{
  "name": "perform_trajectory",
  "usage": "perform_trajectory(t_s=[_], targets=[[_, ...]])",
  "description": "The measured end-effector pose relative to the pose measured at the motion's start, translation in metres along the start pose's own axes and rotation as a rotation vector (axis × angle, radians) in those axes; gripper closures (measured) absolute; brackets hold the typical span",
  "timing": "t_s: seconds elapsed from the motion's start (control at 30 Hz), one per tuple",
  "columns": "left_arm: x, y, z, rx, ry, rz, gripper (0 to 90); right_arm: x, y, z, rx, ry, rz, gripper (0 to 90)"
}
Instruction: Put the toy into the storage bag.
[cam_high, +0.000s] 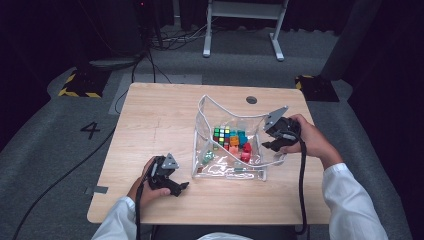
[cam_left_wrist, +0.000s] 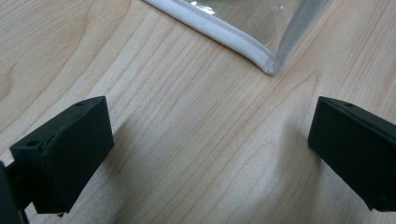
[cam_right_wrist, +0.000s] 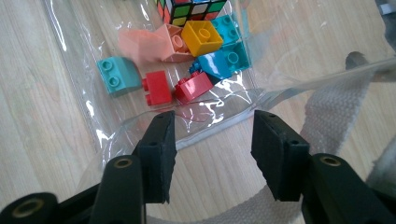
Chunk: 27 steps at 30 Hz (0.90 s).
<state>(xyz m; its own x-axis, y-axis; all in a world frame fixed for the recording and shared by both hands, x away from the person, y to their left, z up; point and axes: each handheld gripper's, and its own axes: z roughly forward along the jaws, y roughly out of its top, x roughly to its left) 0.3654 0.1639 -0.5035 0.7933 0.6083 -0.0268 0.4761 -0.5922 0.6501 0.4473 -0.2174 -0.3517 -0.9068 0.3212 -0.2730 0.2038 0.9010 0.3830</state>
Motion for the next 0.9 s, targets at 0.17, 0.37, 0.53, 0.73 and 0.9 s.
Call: perform_trajectory(t_s=[0.17, 0.37, 0.53, 0.73, 0.9], targets=[[0.0, 0.0, 0.0, 0.0, -0.002, -0.001, 0.1, 0.001, -0.005, -0.005, -0.062, 0.006, 0.029, 44.7], [0.0, 0.0, 0.0, 0.0, -0.001, 0.0, 0.1, 0.001, -0.01, -0.01, -0.129, -0.014, 0.03, 41.7], [0.0, 0.0, 0.0, -0.001, -0.002, 0.0, 0.1, 0.001, -0.012, -0.015, -0.15, -0.018, 0.036, 40.7], [0.0, 0.0, 0.0, 0.0, -0.001, 0.0, 0.1, 0.004, -0.014, -0.02, -0.203, -0.041, 0.072, 34.4], [0.0, 0.0, 0.0, 0.0, -0.001, 0.0, 0.1, 0.009, -0.017, -0.028, -0.246, -0.071, 0.131, 30.5]])
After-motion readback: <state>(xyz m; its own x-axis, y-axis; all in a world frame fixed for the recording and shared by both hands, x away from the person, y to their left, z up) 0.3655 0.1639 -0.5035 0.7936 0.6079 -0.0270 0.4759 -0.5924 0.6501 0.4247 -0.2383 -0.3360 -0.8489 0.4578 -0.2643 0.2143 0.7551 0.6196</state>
